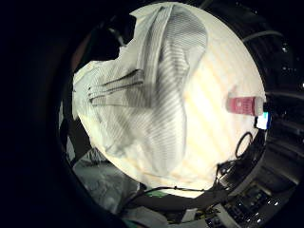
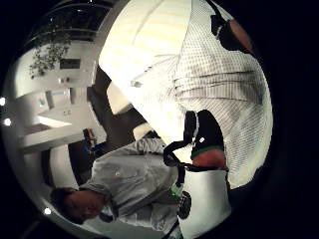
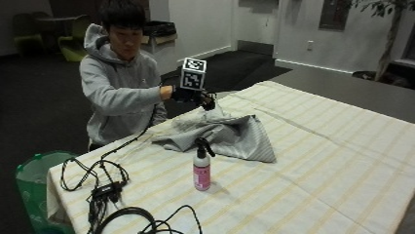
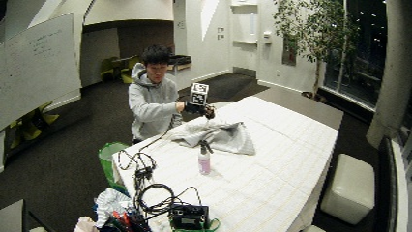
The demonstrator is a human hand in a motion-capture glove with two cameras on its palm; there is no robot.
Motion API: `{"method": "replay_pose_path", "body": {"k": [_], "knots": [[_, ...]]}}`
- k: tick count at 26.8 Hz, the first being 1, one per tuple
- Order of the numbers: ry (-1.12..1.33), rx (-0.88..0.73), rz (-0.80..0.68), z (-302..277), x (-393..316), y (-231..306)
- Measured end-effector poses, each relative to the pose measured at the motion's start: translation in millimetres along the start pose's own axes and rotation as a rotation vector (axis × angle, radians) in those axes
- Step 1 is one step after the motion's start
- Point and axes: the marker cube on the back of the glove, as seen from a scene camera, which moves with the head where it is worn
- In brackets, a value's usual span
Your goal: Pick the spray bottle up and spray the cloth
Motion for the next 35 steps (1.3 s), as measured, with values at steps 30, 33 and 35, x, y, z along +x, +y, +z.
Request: {"method": "replay_pose_path", "body": {"k": [30,33,35], "knots": [[0.017,0.399,-0.053,-10.3,18.1,39.5],[0.019,0.501,-0.047,-10.1,28.4,50.0],[0.006,0.569,-0.036,-9.6,38.0,57.2]]}}
